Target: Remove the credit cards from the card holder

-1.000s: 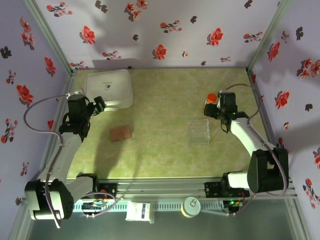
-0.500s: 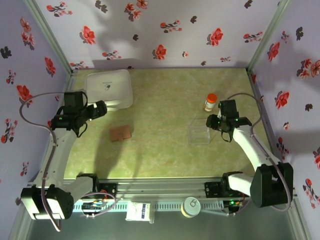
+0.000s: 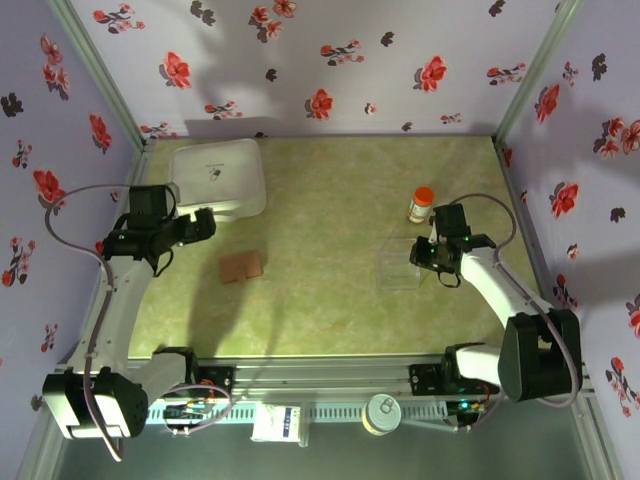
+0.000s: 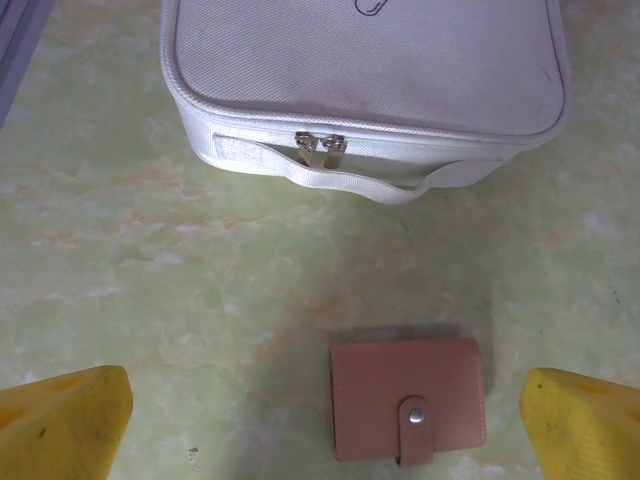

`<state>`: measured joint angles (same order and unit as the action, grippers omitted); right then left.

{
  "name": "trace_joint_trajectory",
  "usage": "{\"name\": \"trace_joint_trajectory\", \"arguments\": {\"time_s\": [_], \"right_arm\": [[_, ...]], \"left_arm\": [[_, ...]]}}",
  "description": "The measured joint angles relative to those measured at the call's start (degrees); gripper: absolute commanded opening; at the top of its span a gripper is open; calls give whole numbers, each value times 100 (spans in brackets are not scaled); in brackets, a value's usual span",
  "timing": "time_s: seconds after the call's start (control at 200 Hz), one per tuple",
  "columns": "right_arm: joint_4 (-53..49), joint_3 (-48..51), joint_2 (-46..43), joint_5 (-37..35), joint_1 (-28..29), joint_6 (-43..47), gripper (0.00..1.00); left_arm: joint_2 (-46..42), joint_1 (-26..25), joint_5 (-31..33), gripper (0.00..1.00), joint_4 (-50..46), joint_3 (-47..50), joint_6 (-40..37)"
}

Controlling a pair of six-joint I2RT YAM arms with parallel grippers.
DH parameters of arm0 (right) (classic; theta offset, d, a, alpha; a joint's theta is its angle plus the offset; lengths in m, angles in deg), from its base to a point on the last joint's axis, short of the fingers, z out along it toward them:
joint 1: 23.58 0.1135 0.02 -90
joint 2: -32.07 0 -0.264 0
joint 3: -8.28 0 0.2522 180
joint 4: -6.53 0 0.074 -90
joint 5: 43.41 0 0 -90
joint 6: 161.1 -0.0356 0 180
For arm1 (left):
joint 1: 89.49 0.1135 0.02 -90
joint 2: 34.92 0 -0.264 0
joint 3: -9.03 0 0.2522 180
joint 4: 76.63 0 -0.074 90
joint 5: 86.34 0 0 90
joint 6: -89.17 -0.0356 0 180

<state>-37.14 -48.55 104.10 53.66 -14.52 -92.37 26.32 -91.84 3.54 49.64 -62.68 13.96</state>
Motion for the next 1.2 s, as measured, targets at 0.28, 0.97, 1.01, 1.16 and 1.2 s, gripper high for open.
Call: {"name": "trace_joint_trajectory", "arguments": {"time_s": [0.28,0.97,1.01,1.16,1.2], "right_arm": [[2,-44,358,-24,2,22,24],[0,-201,632,-138,98,74,14],[0,-219,643,-155,109,81,13],[-11,-260,667,-238,170,111,11],[-17,-286,688,-260,192,111,11]], "left_arm": [[0,48,-17,100,0,2,-20],[31,118,-17,100,-4,7,-22],[31,118,-17,100,-4,7,-22],[31,129,-17,100,-4,33,-24],[31,129,-17,100,-9,46,-24]]}}
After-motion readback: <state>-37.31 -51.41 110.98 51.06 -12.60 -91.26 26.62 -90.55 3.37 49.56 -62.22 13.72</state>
